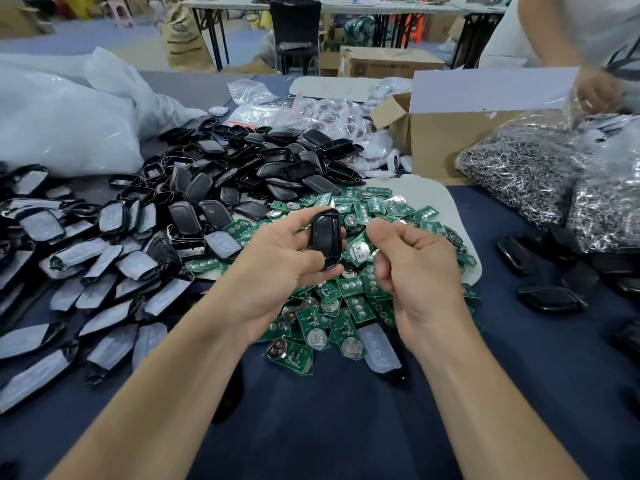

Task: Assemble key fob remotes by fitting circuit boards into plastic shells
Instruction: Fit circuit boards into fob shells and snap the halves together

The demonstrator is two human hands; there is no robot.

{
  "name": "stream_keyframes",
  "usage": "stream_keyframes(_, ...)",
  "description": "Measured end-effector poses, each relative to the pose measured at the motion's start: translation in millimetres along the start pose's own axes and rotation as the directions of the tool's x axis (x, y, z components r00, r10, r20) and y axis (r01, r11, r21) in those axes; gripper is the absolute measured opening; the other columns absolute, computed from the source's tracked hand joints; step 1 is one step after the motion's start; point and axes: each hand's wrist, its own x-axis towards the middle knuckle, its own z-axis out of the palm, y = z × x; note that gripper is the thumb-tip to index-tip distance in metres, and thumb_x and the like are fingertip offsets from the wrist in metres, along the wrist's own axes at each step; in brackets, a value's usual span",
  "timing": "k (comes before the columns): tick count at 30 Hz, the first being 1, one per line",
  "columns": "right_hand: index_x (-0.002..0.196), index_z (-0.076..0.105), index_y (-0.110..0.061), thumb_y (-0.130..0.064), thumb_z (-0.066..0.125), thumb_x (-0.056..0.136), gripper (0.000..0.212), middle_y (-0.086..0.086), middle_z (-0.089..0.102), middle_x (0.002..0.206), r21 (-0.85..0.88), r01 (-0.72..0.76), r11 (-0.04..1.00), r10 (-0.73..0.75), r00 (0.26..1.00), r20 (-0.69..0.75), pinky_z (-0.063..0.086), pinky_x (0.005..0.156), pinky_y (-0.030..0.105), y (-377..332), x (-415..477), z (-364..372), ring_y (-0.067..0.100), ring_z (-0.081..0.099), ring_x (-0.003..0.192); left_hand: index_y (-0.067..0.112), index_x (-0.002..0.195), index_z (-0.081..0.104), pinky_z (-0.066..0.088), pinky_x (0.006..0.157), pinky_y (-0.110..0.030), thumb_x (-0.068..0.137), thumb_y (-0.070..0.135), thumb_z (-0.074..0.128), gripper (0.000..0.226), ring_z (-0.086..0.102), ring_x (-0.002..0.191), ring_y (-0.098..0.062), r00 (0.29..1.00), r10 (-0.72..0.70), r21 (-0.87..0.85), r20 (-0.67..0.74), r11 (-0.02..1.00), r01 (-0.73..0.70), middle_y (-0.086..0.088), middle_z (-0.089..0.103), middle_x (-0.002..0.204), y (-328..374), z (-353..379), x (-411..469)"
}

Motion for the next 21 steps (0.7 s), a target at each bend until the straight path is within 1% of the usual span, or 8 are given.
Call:
stream_keyframes(3, 0.061, 0.071, -0.02, -0.022, 0.071, 0.096, 0.035, 0.0, 0.058, 0.053, 0.037, -0.017, 0.999, 0.016, 0.999, 0.048, 0.036, 0.041, 0.019, -1.4, -1.3, 0.9, 0.01, 0.043, 0.041, 0.016, 0.135, 0.059, 0.061, 0.083, -0.028, 0.095, -0.022, 0.048, 0.056, 0.075, 0.104, -0.019, 1.0, 0.004, -0.002, 0.02, 1.0, -0.004, -0.006, 0.078, 0.114, 0.3, 0.6, 0.1)
stream_keyframes(6, 0.064, 0.073, -0.016, -0.005, 0.064, 0.097, 0.037, 0.007, 0.069, 0.064, 0.161, -0.053, 0.985, 0.029, 0.988, 0.149, 0.04, 0.042, 0.021, -3.2, -2.3, 1.4, 0.013, 0.056, 0.048, 0.013, 0.134, 0.059, 0.061, 0.079, -0.025, 0.096, -0.021, 0.049, 0.052, 0.076, 0.097, -0.018, 1.0, 0.003, -0.036, 0.019, 0.999, -0.002, -0.007, 0.079, 0.111, 1.1, 0.2, -0.1)
stream_keyframes(9, 0.065, 0.073, -0.016, 0.004, 0.058, 0.095, 0.04, 0.01, 0.069, 0.066, 0.218, -0.078, 0.973, 0.039, 0.983, 0.18, 0.04, 0.045, 0.022, -2.5, -1.3, 0.4, 0.015, 0.056, 0.05, 0.011, 0.132, 0.06, 0.061, 0.077, -0.024, 0.095, -0.021, 0.05, 0.05, 0.076, 0.096, -0.019, 1.0, -0.005, -0.072, 0.024, 0.997, 0.007, -0.01, 0.079, 0.112, 2.7, -0.5, -0.8)
stream_keyframes(13, 0.063, 0.073, -0.022, -0.004, 0.058, 0.097, 0.041, 0.008, 0.066, 0.063, 0.207, -0.107, 0.973, 0.079, 0.987, 0.142, 0.037, 0.047, 0.025, 0.6, 3.4, -4.0, 0.016, 0.051, 0.048, 0.009, 0.13, 0.061, 0.062, 0.075, -0.026, 0.093, -0.022, 0.05, 0.049, 0.077, 0.097, -0.023, 1.0, -0.021, -0.094, 0.013, 0.995, 0.022, -0.013, 0.079, 0.11, 3.7, 0.2, -0.6)
stream_keyframes(16, 0.084, 0.067, -0.011, -0.024, 0.069, 0.092, 0.014, 0.009, 0.069, 0.068, 0.26, -0.133, 0.956, 0.09, 0.981, 0.17, 0.041, 0.046, 0.024, -0.5, 3.8, -2.5, 0.016, 0.056, 0.051, 0.009, 0.126, 0.063, 0.062, 0.074, -0.026, 0.093, -0.023, 0.05, 0.048, 0.077, 0.095, -0.023, 1.0, -0.031, -0.085, 0.004, 0.996, 0.031, -0.014, 0.079, 0.109, 3.0, 1.0, -0.4)
stream_keyframes(18, 0.089, 0.065, -0.011, -0.036, 0.074, 0.081, 0.027, 0.007, 0.069, 0.069, 0.249, -0.136, 0.959, 0.092, 0.98, 0.178, 0.043, 0.046, 0.023, 1.8, 5.1, -4.1, 0.014, 0.055, 0.052, 0.009, 0.126, 0.064, 0.062, 0.075, -0.026, 0.093, -0.023, 0.05, 0.048, 0.077, 0.095, -0.023, 0.999, -0.036, -0.071, -0.009, 0.997, 0.035, -0.013, 0.079, 0.108, 2.1, 1.2, 0.1)
stream_keyframes(20, 0.089, 0.067, -0.014, -0.019, 0.073, 0.09, 0.008, 0.008, 0.068, 0.07, 0.2, -0.112, 0.973, 0.08, 0.983, 0.164, 0.042, 0.048, 0.022, 2.5, 6.7, -5.1, 0.014, 0.054, 0.053, 0.009, 0.128, 0.063, 0.062, 0.076, -0.027, 0.093, -0.022, 0.051, 0.049, 0.077, 0.096, -0.023, 0.999, -0.04, -0.055, -0.019, 0.998, 0.039, -0.013, 0.079, 0.108, 1.2, 1.8, 0.5)
stream_keyframes(21, 0.092, 0.067, -0.015, -0.006, 0.068, 0.092, 0.009, 0.009, 0.068, 0.072, 0.175, -0.089, 0.981, 0.063, 0.987, 0.15, 0.041, 0.049, 0.021, 2.9, 6.9, -5.7, 0.013, 0.054, 0.054, 0.009, 0.128, 0.063, 0.062, 0.076, -0.027, 0.093, -0.022, 0.051, 0.049, 0.077, 0.097, -0.024, 0.999, -0.041, -0.049, -0.022, 0.998, 0.04, -0.013, 0.079, 0.108, 1.0, 2.0, 0.6)
